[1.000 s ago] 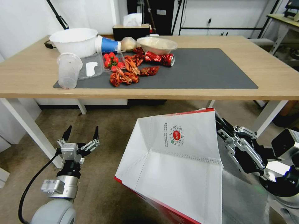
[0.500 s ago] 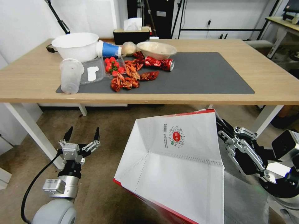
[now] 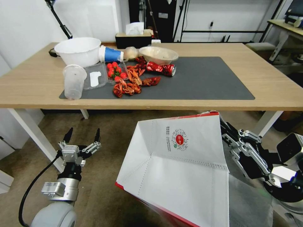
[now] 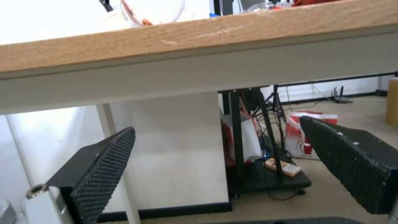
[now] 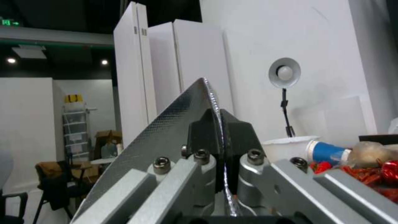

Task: Pick up the food delivery bag from the floor and place it on the table.

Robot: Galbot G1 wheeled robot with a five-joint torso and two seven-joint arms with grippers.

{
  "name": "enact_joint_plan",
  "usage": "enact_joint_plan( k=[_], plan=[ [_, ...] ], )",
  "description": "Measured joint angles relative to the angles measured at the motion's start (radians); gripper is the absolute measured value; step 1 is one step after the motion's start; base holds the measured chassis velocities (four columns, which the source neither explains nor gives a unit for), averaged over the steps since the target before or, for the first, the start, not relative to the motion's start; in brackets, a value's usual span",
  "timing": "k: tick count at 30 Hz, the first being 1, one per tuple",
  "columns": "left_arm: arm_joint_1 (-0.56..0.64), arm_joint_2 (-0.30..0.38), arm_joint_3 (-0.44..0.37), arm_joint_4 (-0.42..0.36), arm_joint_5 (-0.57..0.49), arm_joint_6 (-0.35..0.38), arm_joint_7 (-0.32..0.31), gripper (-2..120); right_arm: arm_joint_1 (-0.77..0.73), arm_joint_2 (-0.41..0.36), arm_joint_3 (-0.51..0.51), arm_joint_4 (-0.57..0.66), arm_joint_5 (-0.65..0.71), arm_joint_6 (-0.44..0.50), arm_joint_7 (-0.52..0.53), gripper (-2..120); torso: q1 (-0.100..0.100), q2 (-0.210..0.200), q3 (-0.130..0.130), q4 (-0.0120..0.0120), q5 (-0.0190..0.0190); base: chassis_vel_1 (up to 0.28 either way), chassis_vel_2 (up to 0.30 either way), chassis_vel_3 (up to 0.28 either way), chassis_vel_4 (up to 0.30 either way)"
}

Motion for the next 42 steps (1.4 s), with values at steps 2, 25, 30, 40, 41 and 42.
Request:
enact_joint_plan(
  k=[2, 25, 30, 40, 41, 42],
  plan=[
    [0.002, 0.000, -0.001, -0.001, 0.001, -0.001, 0.000, 99, 0.000, 0.001, -0.001, 0.000, -0.001, 0.000, -0.001, 0, 0.002, 0.004, 0.003, 0.0000, 0.0000, 0.000, 0.000, 0.000, 0.000],
    [-0.003, 0.005, -0.006, 0.015, 0.002, -0.002, 0.002, 99, 0.006, 0.015, -0.017, 0.000, -0.021, 0.005, -0.004, 0, 0.040, 0.106, 0.066, 0.0001, -0.0001, 0.000, 0.000, 0.000, 0.000],
    [-0.005, 0.008, -0.005, 0.018, 0.003, 0.003, 0.008, 99, 0.006, 0.017, -0.017, 0.000, -0.021, 0.006, -0.004, 0, 0.049, 0.128, 0.079, 0.0000, 0.0000, 0.000, 0.000, 0.000, 0.000],
    [-0.005, 0.008, -0.002, 0.017, 0.008, 0.004, 0.009, 99, 0.008, 0.024, -0.021, 0.000, -0.027, 0.007, -0.005, 0, 0.065, 0.171, 0.106, 0.0001, 0.0000, 0.000, 0.000, 0.000, 0.000],
    [-0.005, 0.008, -0.001, 0.017, 0.008, 0.004, 0.009, 99, 0.008, 0.024, -0.022, 0.000, -0.027, 0.008, -0.005, 0, 0.068, 0.176, 0.109, 0.0000, 0.0000, 0.000, 0.000, 0.000, 0.000],
    [-0.006, 0.007, 0.000, 0.021, 0.009, 0.002, 0.009, 99, 0.008, 0.025, -0.022, 0.000, -0.028, 0.008, -0.005, 0, 0.070, 0.183, 0.113, -0.0001, 0.0001, 0.000, 0.000, 0.000, 0.000]
  ],
)
